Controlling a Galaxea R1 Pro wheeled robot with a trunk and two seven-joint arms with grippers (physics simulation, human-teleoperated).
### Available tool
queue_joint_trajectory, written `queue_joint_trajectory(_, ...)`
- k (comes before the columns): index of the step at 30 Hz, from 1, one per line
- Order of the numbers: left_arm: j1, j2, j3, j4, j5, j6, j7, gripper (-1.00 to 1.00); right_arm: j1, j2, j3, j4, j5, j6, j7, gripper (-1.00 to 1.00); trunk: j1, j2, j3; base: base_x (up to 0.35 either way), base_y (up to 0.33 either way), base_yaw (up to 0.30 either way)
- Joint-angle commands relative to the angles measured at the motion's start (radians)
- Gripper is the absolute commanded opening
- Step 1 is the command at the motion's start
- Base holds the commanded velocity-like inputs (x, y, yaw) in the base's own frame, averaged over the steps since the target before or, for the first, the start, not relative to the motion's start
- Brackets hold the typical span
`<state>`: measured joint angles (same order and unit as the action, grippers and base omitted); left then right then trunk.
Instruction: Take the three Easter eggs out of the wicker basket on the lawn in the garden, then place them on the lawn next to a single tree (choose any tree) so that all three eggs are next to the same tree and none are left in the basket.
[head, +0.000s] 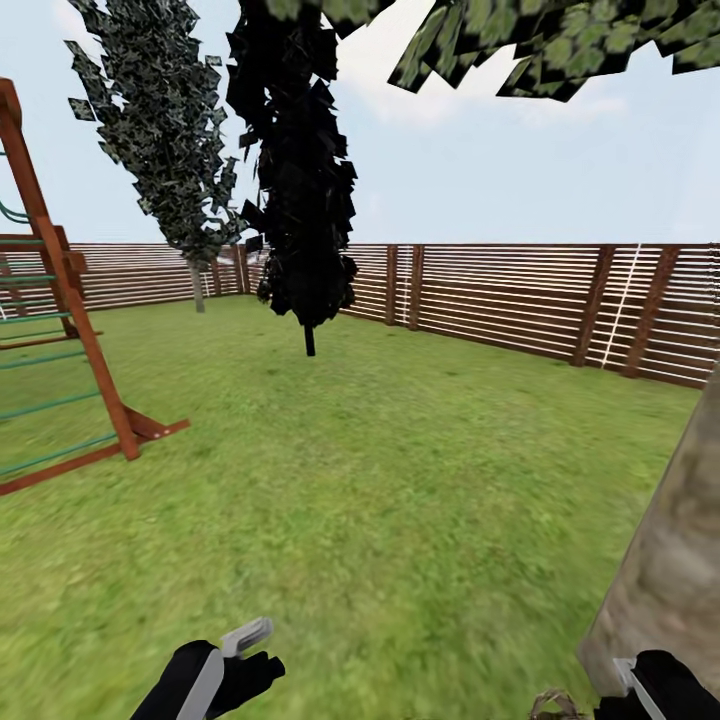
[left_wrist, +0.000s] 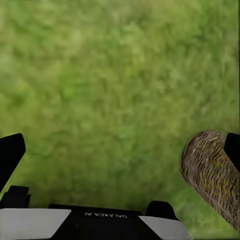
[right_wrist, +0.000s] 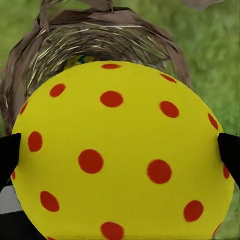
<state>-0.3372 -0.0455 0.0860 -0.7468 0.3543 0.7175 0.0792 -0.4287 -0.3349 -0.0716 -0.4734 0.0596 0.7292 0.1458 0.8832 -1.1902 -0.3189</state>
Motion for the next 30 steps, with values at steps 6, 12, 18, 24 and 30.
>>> queue_joint_trajectory(6,0.0,-0.002,0.003,-0.002,0.011,0.005,0.008,1.0,-0.001,0.001,-0.005,0.002,0.006,0.004,0.006,-1.0,0.0,-0.001,-0.001,0.0,0.0,-0.286)
queue_joint_trajectory(12,0.0,-0.002,0.003,-0.002,0.011,0.005,0.008,1.0,-0.001,-0.001,-0.005,0.002,0.006,0.004,0.006,-1.0,0.0,-0.001,-0.001,0.0,0.0,-0.29)
queue_joint_trajectory(18,0.0,-0.003,0.003,-0.002,0.011,0.006,0.008,1.0,-0.001,-0.002,-0.005,0.002,0.006,0.004,0.006,-1.0,0.0,-0.001,-0.001,0.0,0.0,-0.29)
queue_joint_trajectory(24,0.0,-0.008,0.004,-0.002,0.011,0.005,0.008,1.0,0.0,-0.002,-0.005,0.002,0.006,0.004,0.006,-1.0,0.0,-0.001,-0.001,0.0,0.0,-0.29)
queue_joint_trajectory(30,0.0,-0.008,0.003,-0.002,0.011,0.005,0.008,1.0,-0.001,-0.012,-0.007,-0.004,0.006,-0.009,0.001,-1.0,0.0,-0.001,-0.001,0.0,0.0,-0.148)
